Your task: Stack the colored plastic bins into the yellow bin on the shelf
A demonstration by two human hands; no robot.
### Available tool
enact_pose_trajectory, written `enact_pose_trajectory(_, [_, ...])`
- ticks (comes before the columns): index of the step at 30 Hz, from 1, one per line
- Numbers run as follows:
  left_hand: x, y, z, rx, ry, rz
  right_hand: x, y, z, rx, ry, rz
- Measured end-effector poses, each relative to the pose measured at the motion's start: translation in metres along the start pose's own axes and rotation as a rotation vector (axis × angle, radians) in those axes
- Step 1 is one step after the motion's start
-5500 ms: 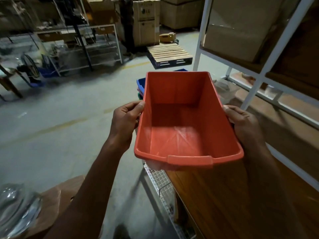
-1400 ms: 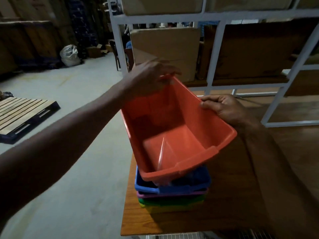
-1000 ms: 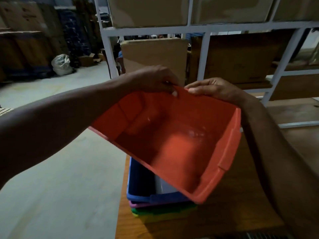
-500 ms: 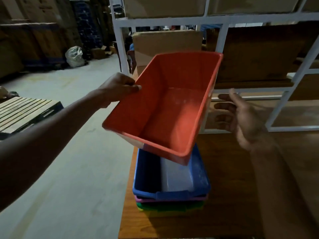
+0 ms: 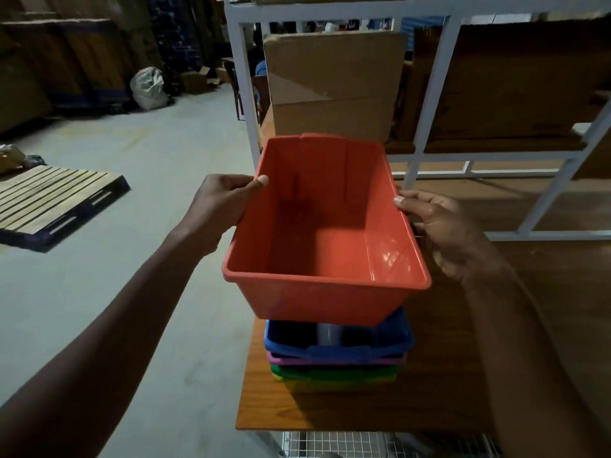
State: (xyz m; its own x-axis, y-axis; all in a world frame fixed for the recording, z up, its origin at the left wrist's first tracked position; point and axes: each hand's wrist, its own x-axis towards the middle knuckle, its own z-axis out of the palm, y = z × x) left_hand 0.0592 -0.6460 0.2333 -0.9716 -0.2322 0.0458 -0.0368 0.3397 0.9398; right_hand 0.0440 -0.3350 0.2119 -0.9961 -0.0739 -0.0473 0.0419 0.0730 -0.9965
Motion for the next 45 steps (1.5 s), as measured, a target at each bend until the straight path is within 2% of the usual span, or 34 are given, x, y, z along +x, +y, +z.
enact_pose_trajectory(7, [-0.012, -0.032, 0.019, -0.133, 0.013, -0.083, -0.003, 0.015, -0.010, -0.005, -0.016, 0.046])
enact_pose_trajectory(24, [-0.025, -0.087, 0.052, -0.172, 0.006, -0.201, 0.001, 0.073, -0.011, -0.053, -0.008, 0.211])
enact_pose_trajectory(39, [-0.023, -0.108, 0.060, -0.141, 0.019, -0.194, -0.008, 0.083, -0.004, -0.115, 0.000, 0.185])
enact_pose_trajectory(45, [-0.022, -0.115, 0.060, -0.132, 0.005, -0.187, -0.009, 0.091, -0.002, -0.103, 0.050, 0.178])
